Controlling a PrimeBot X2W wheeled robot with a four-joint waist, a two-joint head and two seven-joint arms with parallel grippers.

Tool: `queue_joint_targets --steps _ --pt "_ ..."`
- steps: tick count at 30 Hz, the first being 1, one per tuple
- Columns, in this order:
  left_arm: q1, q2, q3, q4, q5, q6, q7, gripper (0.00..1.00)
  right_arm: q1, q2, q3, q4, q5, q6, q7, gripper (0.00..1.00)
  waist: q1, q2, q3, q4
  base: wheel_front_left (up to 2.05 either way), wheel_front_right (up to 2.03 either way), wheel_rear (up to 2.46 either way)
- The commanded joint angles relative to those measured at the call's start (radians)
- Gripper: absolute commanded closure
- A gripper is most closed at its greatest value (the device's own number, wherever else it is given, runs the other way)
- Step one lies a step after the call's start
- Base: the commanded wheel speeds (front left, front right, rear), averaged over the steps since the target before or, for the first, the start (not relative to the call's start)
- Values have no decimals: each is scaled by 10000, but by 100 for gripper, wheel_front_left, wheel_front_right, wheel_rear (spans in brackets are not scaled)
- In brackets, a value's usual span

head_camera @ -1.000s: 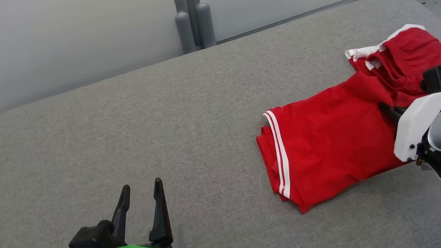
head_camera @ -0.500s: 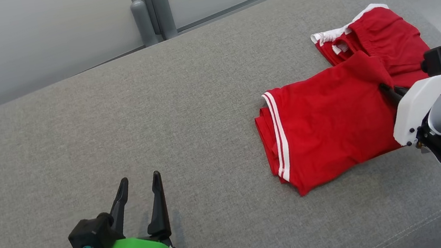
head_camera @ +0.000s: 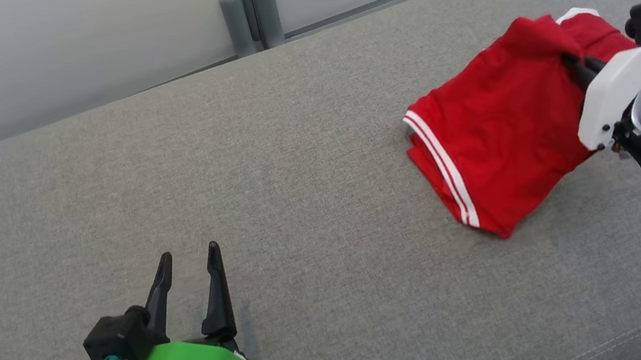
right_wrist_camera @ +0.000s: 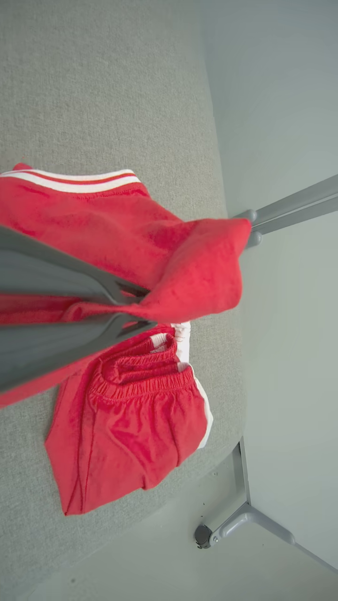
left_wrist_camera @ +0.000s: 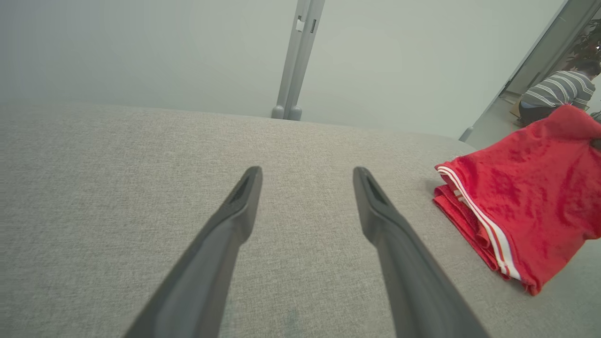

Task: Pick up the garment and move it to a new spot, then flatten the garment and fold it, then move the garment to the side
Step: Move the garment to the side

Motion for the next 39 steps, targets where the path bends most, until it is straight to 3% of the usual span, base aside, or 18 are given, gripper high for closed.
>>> queue_joint_targets --steps 1,10,26,39 --pt "-168 94 46 -58 89 31 -32 0 -230 0 -64 62 -130 0 -84 100 0 41 181 120 0 0 0" --pt "-546 247 106 -304 241 54 33 0 -1761 -229 -1058 1370 -855 0 -539 100 0 41 972 431 0 0 0" --pt "-998 384 -71 -544 413 83 280 0 -2317 -1798 -2486 2330 -1696 0 -514 100 0 41 1807 873 0 0 0" --pt "-1576 527 -265 -895 747 207 676 0 -3054 -2151 -3741 3921 -4550 -1 -1912 100 0 41 2864 1441 0 0 0"
